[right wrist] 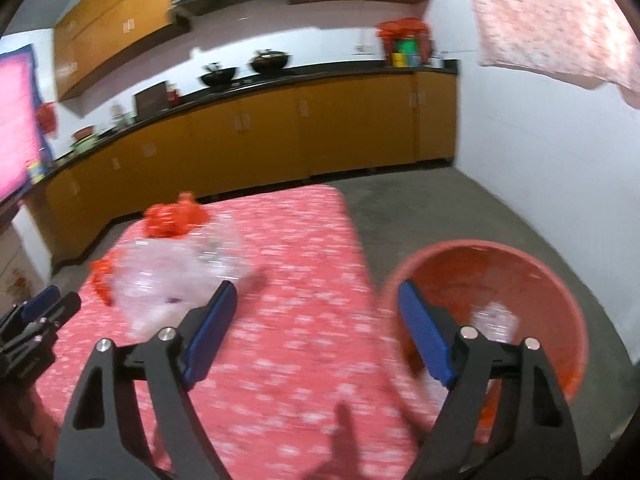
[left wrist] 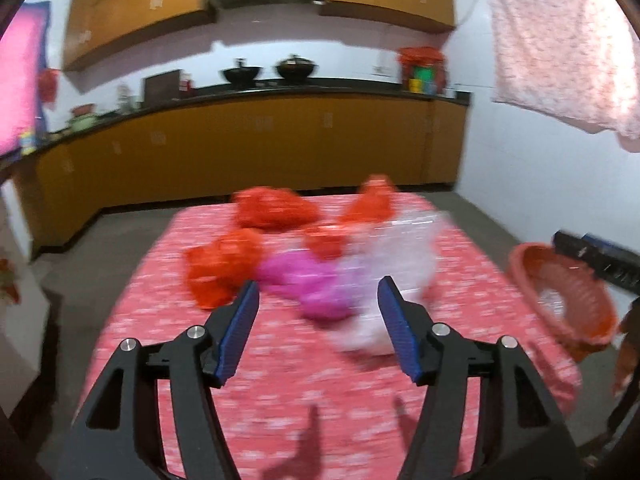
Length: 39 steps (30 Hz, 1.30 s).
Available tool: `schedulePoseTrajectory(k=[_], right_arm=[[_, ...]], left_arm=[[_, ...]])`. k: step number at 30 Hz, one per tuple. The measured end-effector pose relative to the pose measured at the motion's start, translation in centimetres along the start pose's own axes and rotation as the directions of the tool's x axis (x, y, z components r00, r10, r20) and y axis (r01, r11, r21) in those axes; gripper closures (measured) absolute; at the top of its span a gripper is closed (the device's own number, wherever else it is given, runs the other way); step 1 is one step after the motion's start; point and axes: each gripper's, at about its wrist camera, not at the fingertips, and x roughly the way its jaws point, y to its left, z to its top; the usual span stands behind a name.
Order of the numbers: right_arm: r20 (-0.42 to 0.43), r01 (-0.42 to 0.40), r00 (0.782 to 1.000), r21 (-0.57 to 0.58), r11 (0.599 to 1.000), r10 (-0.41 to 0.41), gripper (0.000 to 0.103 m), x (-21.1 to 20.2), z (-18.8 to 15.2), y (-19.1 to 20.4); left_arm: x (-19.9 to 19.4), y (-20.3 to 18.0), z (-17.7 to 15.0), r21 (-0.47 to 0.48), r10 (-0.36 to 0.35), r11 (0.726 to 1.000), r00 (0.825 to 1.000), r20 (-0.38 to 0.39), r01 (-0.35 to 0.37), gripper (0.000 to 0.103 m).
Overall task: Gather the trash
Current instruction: 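Move both tools back over the table toward the remaining bags, then grasp the red-orange bag with the left tool while the right tool grasps bubble wrap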
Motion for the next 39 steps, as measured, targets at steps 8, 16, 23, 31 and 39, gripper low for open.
schedulePoseTrajectory(k=[8, 16, 23, 31, 39], right_arm=[[-0.039, -0.131, 0.991, 0.008, 0.991, 0.131, 0.034, 2.7, 1.9, 8.3], [-0.117, -0.106, 0.988, -0.014, 0.994, 0.104, 0.050, 6.2, 2.5, 12.7], [-0.175, -0.083, 0.982, -0.029, 0.996, 0.077, 0.093, 7.7, 1.3, 11.9], [-0.104, -0.035, 0.994, -0.051, 0.998, 0.029, 0.097, 6.1, 0.8, 8.6], [-0.117, 0.026, 0.993, -0.063, 0.998, -0.033, 0.098, 7.0, -0.9, 5.7]], left_arm=[[2.4, 6.7, -1.4, -0.050, 0.136, 0.989, 0.989, -0.053, -0.138, 0.031], [6.4, 10.7, -0.2, -0.108, 0.153, 0.981, 0.984, -0.094, -0.163, 0.016], [8.3, 11.0, 0.9, -0.069, 0.148, 0.986, 0.985, -0.091, -0.154, 0.011], [10.6, 11.2, 1.9, -0.047, 0.119, 0.991, 0.987, -0.112, -0.124, 0.010], [12.0, 10.9, 2.3, -0.032, 0.092, 0.995, 0.986, -0.138, -0.097, 0.010]])
